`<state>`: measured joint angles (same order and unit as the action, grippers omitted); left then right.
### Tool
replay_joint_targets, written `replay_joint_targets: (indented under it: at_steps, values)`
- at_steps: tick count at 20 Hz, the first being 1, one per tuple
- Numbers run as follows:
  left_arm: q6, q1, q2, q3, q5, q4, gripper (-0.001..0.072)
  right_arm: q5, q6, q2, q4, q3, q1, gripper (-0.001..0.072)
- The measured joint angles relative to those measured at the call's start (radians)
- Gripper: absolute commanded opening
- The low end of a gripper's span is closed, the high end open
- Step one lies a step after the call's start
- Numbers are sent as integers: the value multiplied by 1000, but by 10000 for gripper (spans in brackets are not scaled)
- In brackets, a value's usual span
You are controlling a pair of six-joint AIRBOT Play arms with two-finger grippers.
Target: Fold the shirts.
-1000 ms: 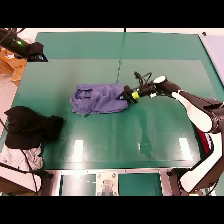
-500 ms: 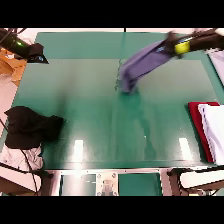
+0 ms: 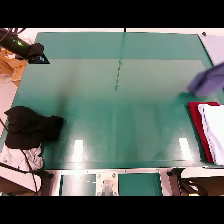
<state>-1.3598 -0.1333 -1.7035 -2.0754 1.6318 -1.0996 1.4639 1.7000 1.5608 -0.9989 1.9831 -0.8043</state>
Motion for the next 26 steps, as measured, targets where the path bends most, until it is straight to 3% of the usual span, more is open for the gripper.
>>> replay_joint_targets:
  at_steps: [10,16,22,23,24,26]
  values:
    - [-1,0,0,0,22,36,22,308,70,-127,-241,-95,-186,13]
    - [1,0,0,1,29,41,22,361,67,-271,-324,-264,-227,14]
    - [21,0,0,47,21,42,22,362,54,-348,-550,-589,-253,28]
    - [24,0,0,51,16,42,22,348,54,-351,-589,-644,-254,301]
    - [27,0,0,54,9,42,22,333,54,-354,-624,-696,-256,701]
    - [30,0,0,58,-4,43,22,312,50,-355,-683,-796,-257,717]
